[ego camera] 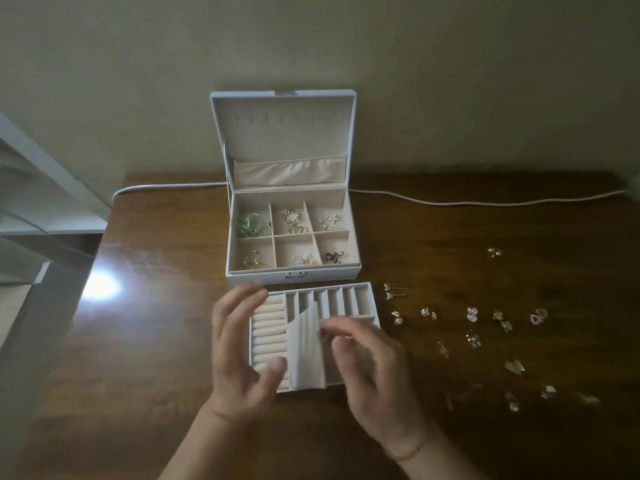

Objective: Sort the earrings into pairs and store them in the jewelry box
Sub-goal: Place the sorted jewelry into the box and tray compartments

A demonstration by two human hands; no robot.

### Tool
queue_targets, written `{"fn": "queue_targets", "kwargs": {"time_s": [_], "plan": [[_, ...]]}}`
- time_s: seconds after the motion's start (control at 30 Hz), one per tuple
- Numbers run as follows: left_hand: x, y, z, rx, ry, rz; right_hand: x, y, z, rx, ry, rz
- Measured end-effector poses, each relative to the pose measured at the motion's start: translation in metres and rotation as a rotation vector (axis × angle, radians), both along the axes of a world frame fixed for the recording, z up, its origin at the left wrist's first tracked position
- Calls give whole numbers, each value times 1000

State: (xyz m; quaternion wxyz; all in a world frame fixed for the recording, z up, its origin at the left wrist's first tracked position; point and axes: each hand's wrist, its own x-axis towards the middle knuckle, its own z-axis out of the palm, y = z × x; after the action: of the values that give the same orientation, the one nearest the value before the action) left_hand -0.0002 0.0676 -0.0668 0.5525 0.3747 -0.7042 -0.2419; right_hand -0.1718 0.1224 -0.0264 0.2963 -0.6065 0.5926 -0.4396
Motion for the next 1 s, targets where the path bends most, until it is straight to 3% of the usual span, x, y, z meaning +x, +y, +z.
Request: {"fn": "queue_targets", "kwargs": {"time_s": [0.07, 0.13, 0.2, 0.27, 0.4, 0.53, 0.7, 0.8, 1.0], "plan": [[2, -18, 37, -48, 217, 60, 30, 4, -3, 55, 77, 201], [8, -36, 59, -27, 290, 110, 51, 6, -23, 125, 380, 369], [9, -56, 57, 102, 204, 158, 61, 6, -42, 270, 672, 531], [6, -70, 32, 230, 32, 238, 63, 11, -57, 313, 828, 658], [-2, -58, -32, 293, -206, 290, 50, 28, -82, 117, 803, 672], [-3, -31, -68, 309, -488, 203, 12, 34, -84, -24, 528, 439], [-6, -33, -70, 318, -831, 75, -70, 28, -86, 60, 544, -77], [-10, -35, -71, 310, -883, 85, -117, 21, -81, 171, 552, -333], [-18, -37, -80, 256, -811, 157, -223, -38, -67, 334, 469, -611]]}}
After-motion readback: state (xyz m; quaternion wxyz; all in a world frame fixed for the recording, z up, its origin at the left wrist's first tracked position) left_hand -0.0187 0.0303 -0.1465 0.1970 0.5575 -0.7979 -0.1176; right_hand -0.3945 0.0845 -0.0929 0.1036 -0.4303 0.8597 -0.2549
